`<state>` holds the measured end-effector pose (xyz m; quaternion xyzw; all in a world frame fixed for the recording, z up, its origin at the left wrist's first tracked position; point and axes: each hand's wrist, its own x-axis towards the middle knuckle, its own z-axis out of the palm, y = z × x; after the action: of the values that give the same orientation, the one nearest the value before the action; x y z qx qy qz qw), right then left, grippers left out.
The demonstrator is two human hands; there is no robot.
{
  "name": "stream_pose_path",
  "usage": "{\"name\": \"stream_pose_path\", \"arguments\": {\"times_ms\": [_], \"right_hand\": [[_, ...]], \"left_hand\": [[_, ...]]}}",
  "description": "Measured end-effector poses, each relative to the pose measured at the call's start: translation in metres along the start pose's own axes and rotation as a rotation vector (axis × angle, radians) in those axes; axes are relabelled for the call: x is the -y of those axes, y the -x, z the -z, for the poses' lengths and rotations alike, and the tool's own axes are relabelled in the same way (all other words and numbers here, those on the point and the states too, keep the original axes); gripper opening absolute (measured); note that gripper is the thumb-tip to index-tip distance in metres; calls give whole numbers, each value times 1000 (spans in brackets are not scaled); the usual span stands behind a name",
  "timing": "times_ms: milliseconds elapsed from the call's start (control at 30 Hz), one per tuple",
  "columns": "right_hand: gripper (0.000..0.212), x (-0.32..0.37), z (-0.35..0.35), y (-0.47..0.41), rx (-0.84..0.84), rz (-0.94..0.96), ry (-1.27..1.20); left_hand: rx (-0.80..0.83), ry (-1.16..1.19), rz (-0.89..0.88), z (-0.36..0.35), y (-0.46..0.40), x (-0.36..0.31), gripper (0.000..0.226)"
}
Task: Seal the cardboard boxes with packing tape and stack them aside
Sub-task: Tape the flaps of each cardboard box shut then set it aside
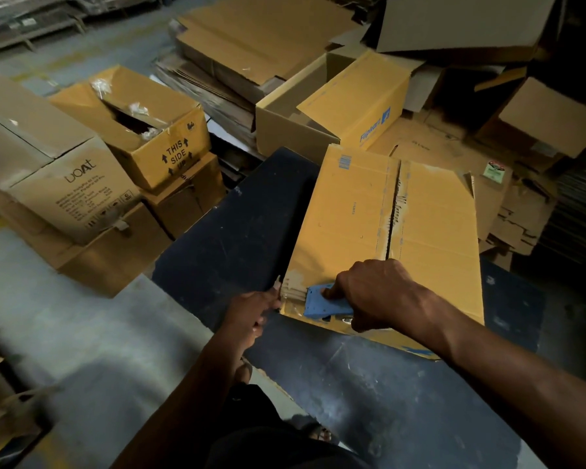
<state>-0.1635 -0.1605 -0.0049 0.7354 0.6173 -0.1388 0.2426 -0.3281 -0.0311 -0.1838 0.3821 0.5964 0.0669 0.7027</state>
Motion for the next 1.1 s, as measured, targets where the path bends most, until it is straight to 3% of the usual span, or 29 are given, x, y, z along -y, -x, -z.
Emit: {"name": "stream_pose_path", "arguments": {"times_ms": [133, 200, 267, 333, 400, 433, 500, 600, 733, 900, 1000, 1100], "right_hand": [[64, 1, 3, -2, 10, 15, 18], [67, -1, 5, -3, 19, 13, 17], [69, -1, 6, -3, 32, 21, 16], [68, 2, 8, -2, 39, 36, 51], [60, 4, 10, -1, 42, 52, 86], [54, 5, 10, 0, 42, 57, 104], [50, 7, 10, 2, 55, 58, 133], [53, 7, 9, 2, 95, 51, 139], [55, -10, 5, 13, 142, 43, 88], [58, -32, -11, 34, 169, 2, 76], [59, -40, -20, 41, 161, -8, 66], [63, -51, -26, 50, 194, -26, 74]], "left_hand": [[26, -41, 139, 1, -6, 15, 33], [-33, -72, 79, 4, -10, 18, 37], [-169, -183, -220, 11, -9, 13, 41], [-284, -403, -752, 16, 1, 8, 35], [-170, -687, -1345, 10, 15, 4, 51], [-58, -891, -1537, 6, 13, 8, 65], [41, -1241, -1680, 2, -10, 19, 78], [-8, -1264, -1861, 4, -43, 20, 66], [-58, -1195, -1977, -3, -40, 17, 45], [-68, -1221, -1924, -6, -39, 18, 49], [-50, -1215, -1899, -6, -39, 20, 66], [-65, -1172, -1889, -8, -39, 22, 53]]}}
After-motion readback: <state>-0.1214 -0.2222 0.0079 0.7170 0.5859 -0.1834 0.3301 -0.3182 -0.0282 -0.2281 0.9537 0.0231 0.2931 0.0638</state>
